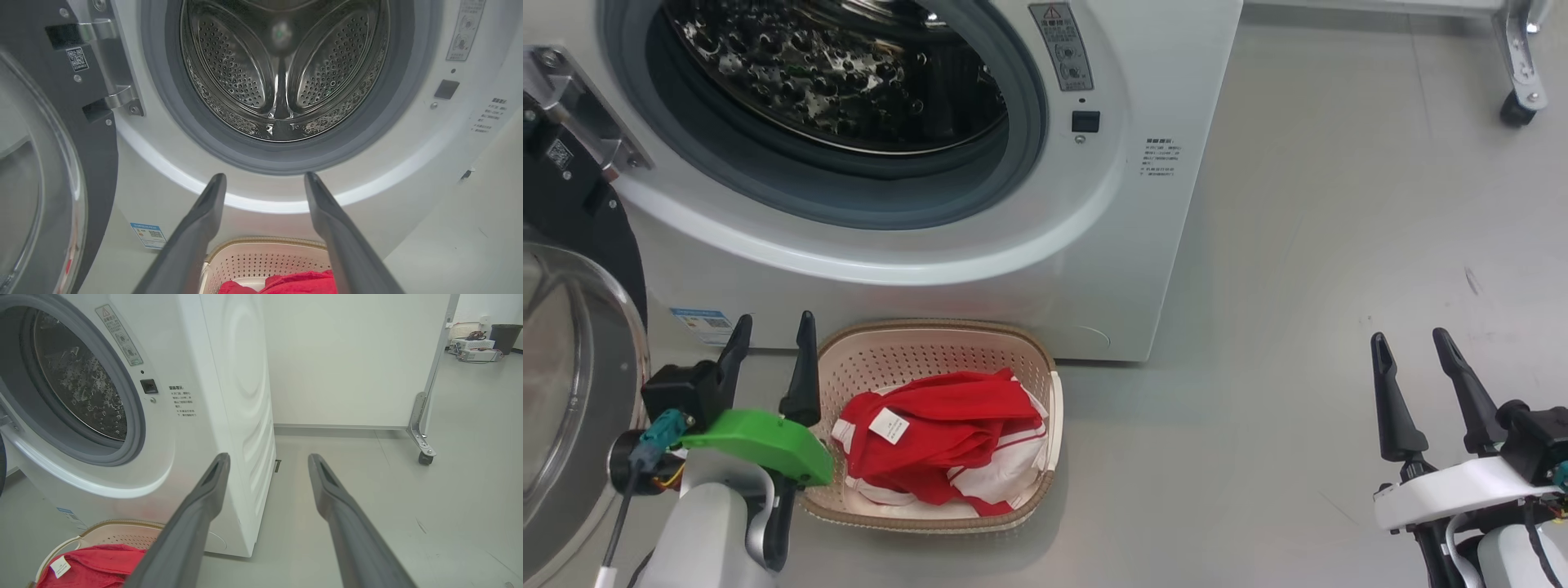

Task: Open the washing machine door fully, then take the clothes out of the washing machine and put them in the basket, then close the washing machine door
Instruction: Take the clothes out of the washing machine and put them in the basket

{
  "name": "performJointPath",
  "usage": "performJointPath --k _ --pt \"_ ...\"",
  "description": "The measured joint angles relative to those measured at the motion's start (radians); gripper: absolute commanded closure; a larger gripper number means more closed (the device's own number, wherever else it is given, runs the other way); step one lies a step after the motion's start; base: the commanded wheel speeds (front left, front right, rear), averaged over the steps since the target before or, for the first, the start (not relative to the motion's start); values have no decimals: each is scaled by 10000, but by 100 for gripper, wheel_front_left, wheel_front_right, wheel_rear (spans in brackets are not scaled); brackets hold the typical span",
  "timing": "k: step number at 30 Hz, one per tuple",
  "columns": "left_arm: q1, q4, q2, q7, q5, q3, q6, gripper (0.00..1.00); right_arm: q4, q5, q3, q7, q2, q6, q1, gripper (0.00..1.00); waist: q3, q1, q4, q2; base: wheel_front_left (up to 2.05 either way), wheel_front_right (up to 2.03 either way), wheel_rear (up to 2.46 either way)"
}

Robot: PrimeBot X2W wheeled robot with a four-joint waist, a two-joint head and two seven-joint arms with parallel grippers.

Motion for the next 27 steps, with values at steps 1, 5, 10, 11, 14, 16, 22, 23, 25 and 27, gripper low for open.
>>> performJointPath --k 1,5,10,11,14,16,22,23,25,27 --pt "151 -132 0 2 -13 38 0 0 0 0 4 0 15 0 35 0 -102 0 17 0 0 0 0" --pt "634 -529 6 0 -17 155 0 0 0 0 48 0 94 0 156 0 -390 0 55 0 0 0 0" --pt "1421 -1143 29 0 -119 196 0 0 -2 0 -119 0 219 0 502 0 -806 0 87 0 0 0 0" --pt "1557 -1241 31 2 -121 194 0 0 0 0 -146 0 222 0 607 0 -879 0 98 0 0 0 0" --pt "1977 -1586 36 0 -121 194 0 0 2 0 -169 0 274 0 813 0 -1074 0 138 0 0 0 0" --pt "2217 -1852 44 2 -121 205 0 0 -2 0 -184 0 295 0 891 0 -1185 0 165 0 0 0 0" --pt "2767 -2619 86 2 -12 155 0 0 -186 0 -251 0 366 0 960 0 -1245 0 187 0 0 0 0" --pt "2835 -2698 86 2 2 132 0 0 -188 0 -259 0 391 0 961 0 -1239 -1 181 0 0 0 0" --pt "2963 -2863 88 2 4 96 0 0 -194 0 -272 0 428 0 984 0 -1239 0 180 -1 0 0 0" --pt "3190 -3095 96 2 46 19 -2 0 -209 0 -265 0 468 0 1087 0 -1226 0 177 0 0 0 0"
